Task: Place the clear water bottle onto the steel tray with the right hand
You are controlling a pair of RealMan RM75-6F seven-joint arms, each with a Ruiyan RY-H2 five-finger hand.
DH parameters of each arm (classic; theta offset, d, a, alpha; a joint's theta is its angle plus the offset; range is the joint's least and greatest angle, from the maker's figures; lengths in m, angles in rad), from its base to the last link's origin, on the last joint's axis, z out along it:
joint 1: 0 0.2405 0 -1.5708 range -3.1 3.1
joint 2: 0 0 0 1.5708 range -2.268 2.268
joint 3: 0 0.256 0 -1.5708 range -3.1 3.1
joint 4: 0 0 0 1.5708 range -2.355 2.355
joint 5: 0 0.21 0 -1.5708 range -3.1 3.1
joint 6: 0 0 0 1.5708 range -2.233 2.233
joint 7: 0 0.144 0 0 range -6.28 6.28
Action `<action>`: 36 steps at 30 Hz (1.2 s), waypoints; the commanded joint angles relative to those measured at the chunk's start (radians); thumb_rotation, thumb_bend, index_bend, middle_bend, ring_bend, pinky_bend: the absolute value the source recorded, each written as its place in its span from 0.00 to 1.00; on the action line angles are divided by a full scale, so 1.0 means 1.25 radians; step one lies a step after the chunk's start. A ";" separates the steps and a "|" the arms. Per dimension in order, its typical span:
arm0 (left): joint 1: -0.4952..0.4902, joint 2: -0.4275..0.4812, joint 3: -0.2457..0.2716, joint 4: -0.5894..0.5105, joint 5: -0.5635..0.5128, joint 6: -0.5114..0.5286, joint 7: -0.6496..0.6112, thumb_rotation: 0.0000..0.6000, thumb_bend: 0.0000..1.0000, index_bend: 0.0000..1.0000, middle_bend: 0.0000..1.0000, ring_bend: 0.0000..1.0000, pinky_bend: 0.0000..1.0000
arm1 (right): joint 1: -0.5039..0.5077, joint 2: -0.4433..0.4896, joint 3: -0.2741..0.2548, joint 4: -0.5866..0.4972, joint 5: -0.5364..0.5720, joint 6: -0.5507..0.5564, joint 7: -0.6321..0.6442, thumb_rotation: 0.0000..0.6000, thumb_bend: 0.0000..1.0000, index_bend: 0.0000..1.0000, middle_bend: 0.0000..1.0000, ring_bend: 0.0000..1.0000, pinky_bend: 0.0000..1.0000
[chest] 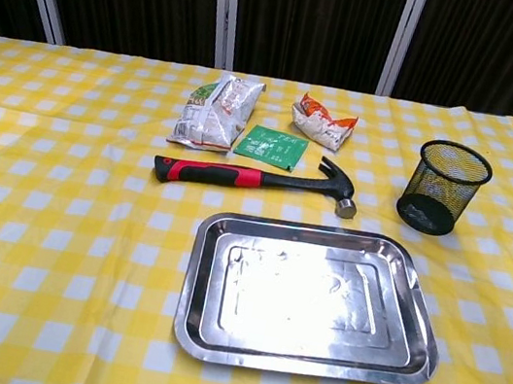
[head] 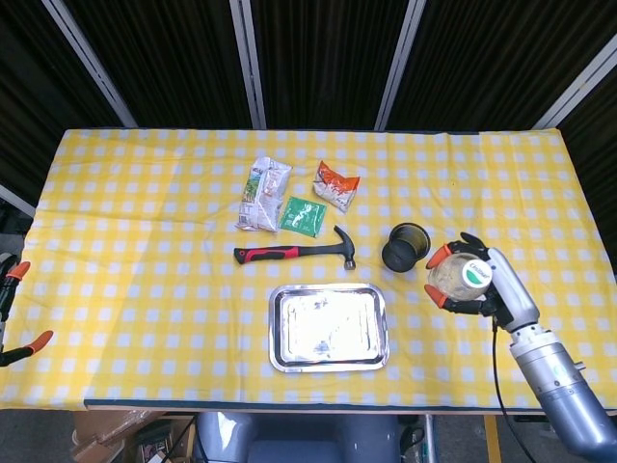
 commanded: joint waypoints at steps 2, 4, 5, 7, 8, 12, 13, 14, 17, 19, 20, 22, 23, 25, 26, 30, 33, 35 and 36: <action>-0.001 0.000 0.001 0.000 0.001 -0.003 0.001 1.00 0.19 0.05 0.00 0.00 0.00 | 0.027 -0.161 -0.089 0.095 -0.016 -0.034 -0.044 1.00 1.00 0.88 0.68 0.31 0.00; -0.001 0.000 0.002 -0.001 0.003 -0.004 0.002 1.00 0.19 0.05 0.00 0.00 0.00 | 0.033 -0.204 -0.101 0.119 -0.023 -0.037 -0.041 1.00 1.00 0.88 0.68 0.31 0.00; -0.001 0.000 0.002 -0.001 0.003 -0.003 0.001 1.00 0.19 0.05 0.00 0.00 0.00 | 0.036 -0.218 -0.105 0.126 -0.028 -0.037 -0.043 1.00 1.00 0.88 0.68 0.31 0.00; -0.001 0.001 0.001 0.000 0.002 -0.002 -0.001 1.00 0.19 0.05 0.00 0.00 0.00 | 0.047 -0.257 -0.113 0.141 -0.043 -0.033 -0.058 1.00 1.00 0.88 0.68 0.31 0.00; -0.001 0.002 0.000 0.000 0.001 -0.002 -0.002 1.00 0.19 0.05 0.00 0.00 0.00 | 0.050 -0.268 -0.115 0.144 -0.046 -0.030 -0.065 1.00 1.00 0.88 0.68 0.31 0.00; -0.001 0.003 0.000 0.001 0.002 -0.002 -0.007 1.00 0.19 0.05 0.00 0.00 0.00 | 0.066 -0.314 -0.125 0.136 -0.054 -0.019 -0.104 1.00 1.00 0.88 0.68 0.31 0.00; -0.001 0.004 0.001 0.001 0.003 -0.002 -0.008 1.00 0.19 0.05 0.00 0.00 0.00 | 0.070 -0.323 -0.126 0.133 -0.053 -0.017 -0.112 1.00 1.00 0.88 0.68 0.31 0.00; 0.000 0.004 0.001 0.001 0.003 -0.001 -0.009 1.00 0.19 0.05 0.00 0.00 0.00 | 0.073 -0.329 -0.127 0.132 -0.051 -0.014 -0.121 1.00 1.00 0.88 0.68 0.31 0.00; 0.001 0.006 0.000 0.001 0.004 0.003 -0.015 1.00 0.19 0.05 0.00 0.00 0.00 | 0.082 -0.350 -0.128 0.126 -0.034 0.001 -0.151 1.00 1.00 0.88 0.68 0.31 0.00; 0.001 0.007 0.000 0.002 0.004 0.002 -0.018 1.00 0.19 0.05 0.00 0.00 0.00 | 0.089 -0.359 -0.129 0.122 -0.018 0.005 -0.167 1.00 1.00 0.88 0.68 0.31 0.00; 0.001 0.007 0.000 0.002 0.004 0.002 -0.018 1.00 0.19 0.05 0.00 0.00 0.00 | 0.092 -0.363 -0.129 0.120 -0.012 0.006 -0.173 1.00 1.00 0.88 0.68 0.31 0.00; 0.000 0.007 0.001 0.003 0.005 0.000 -0.018 1.00 0.19 0.05 0.00 0.00 0.00 | 0.099 -0.371 -0.130 0.117 0.000 0.008 -0.187 1.00 1.00 0.88 0.68 0.31 0.00; 0.000 0.007 0.001 0.003 0.005 0.000 -0.018 1.00 0.19 0.05 0.00 0.00 0.00 | 0.102 -0.375 -0.130 0.117 0.006 0.011 -0.193 1.00 1.00 0.88 0.68 0.31 0.00; 0.000 0.008 0.001 0.004 0.004 -0.001 -0.019 1.00 0.19 0.05 0.00 0.00 0.00 | 0.104 -0.374 -0.130 0.118 0.017 0.013 -0.200 1.00 1.00 0.88 0.68 0.31 0.00; 0.000 0.008 0.000 0.004 0.004 0.000 -0.020 1.00 0.19 0.05 0.00 0.00 0.00 | 0.103 -0.369 -0.129 0.120 0.023 0.015 -0.200 1.00 1.00 0.88 0.68 0.31 0.00; 0.001 0.009 -0.002 0.006 -0.001 0.001 -0.023 1.00 0.19 0.05 0.00 0.00 0.00 | 0.082 -0.327 -0.127 0.136 0.032 0.024 -0.177 1.00 1.00 0.88 0.68 0.31 0.00; 0.000 0.008 -0.001 0.005 0.000 -0.001 -0.019 1.00 0.19 0.05 0.00 0.00 0.00 | 0.050 -0.278 -0.133 0.161 0.025 0.016 -0.122 1.00 1.00 0.88 0.68 0.31 0.00; 0.000 0.006 -0.001 0.003 0.001 -0.001 -0.015 1.00 0.19 0.05 0.00 0.00 0.00 | 0.022 -0.246 -0.140 0.183 0.012 0.003 -0.064 1.00 1.00 0.88 0.68 0.31 0.00; 0.000 0.005 -0.001 0.002 0.001 -0.001 -0.013 1.00 0.19 0.05 0.00 0.00 0.00 | 0.012 -0.234 -0.144 0.193 0.001 -0.006 -0.038 1.00 1.00 0.88 0.68 0.31 0.00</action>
